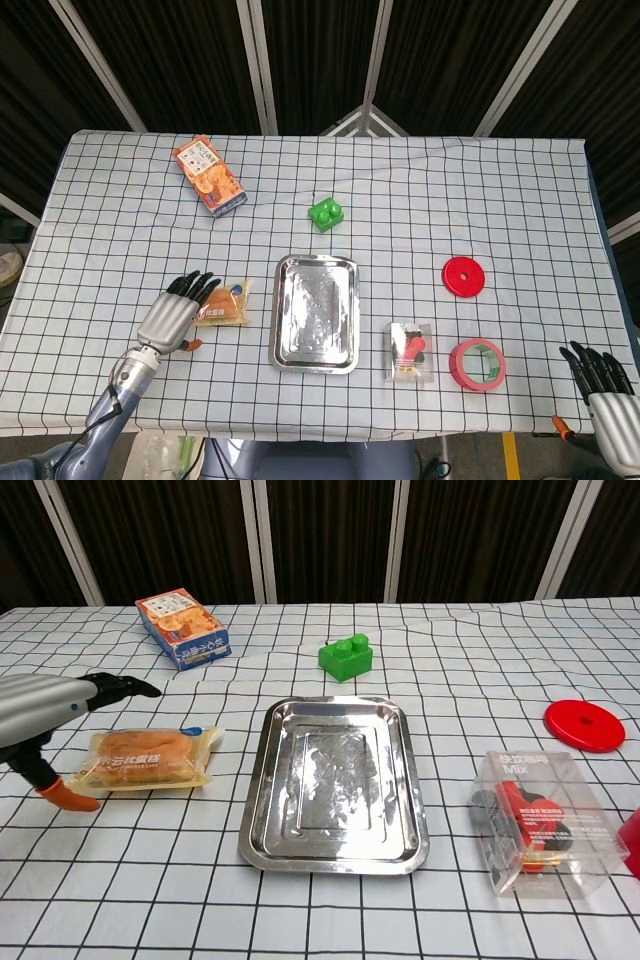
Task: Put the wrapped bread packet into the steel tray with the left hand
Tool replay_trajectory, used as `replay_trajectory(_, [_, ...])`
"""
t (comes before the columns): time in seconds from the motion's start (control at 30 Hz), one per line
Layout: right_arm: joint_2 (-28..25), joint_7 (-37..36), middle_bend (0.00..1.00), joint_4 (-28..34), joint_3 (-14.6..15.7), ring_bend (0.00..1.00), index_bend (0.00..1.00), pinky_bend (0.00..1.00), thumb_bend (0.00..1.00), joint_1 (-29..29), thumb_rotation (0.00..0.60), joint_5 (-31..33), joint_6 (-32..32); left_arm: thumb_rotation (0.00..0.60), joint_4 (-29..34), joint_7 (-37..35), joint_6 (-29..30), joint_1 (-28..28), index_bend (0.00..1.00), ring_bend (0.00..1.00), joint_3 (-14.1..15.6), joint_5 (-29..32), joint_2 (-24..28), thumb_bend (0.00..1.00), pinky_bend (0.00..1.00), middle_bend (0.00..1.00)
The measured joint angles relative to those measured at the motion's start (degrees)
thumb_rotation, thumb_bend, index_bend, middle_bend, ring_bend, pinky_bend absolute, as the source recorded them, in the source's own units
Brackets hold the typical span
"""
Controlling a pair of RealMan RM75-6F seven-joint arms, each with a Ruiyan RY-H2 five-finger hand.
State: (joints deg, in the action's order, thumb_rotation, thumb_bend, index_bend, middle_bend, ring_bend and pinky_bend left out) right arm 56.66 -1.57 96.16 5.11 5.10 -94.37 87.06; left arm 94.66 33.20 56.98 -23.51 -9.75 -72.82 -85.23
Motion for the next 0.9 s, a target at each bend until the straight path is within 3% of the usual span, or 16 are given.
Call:
replay_trajectory(0.17, [-0.27,-0.45,0.0,0.24,-0.58,0.0,0.0,0.0,0.3,-0.36,0.6,1.39,-0.57,0.6,-1.83,2.08,-1.34,-2.54,0.0,0.07,-0.53,3.89,-2.08,0.19,0.14,0.11])
replay_trajectory(0.27, [-0.46,-1.0,0.0,0.2,-0.86,0.0,0.0,0.0,0.3,-0.44,0.6,2.12,-0.65,0.6,-3.08,3.61,-2.22,-4.07,0.03,0.15,-0.57,6.63,-3.32,0.21,0.22,0.19])
replay_trajectory(0.4, [-0.75,-1.67,0.0,0.11,-1.0,0.0,0.0,0.0,0.3,-0.49,0.6,2.3,-0.55,0.6,-4.49,4.76,-1.88,-5.77,0.19,0.34,-0.68,8.74,-5.21,0.25,0.38,0.38])
replay_trajectory(0.47, [-0.86,-1.97,0.0,0.0,-0.99,0.0,0.0,0.0,0.3,-0.45,0.6,2.18,-0.34,0.6,-4.68,4.92,-1.15,-6.19,0.24,0.39,-0.46,9.15,-5.62,0.26,0.44,0.43])
replay_trajectory(0.6, [-0.96,-2.18,0.0,-0.14,-0.96,0.0,0.0,0.0,0.3,-0.45,0.6,2.08,-0.24,0.6,-5.01,5.03,0.21,-6.73,0.31,0.44,-0.06,9.2,-6.15,0.3,0.5,0.49])
replay_trajectory(0.9, [-1.11,-2.34,0.0,0.02,-1.03,0.0,0.0,0.0,0.3,-0.61,0.6,2.7,-0.71,0.6,-3.07,3.36,5.3,-6.42,0.33,0.46,1.17,5.12,-5.78,0.32,0.53,0.5])
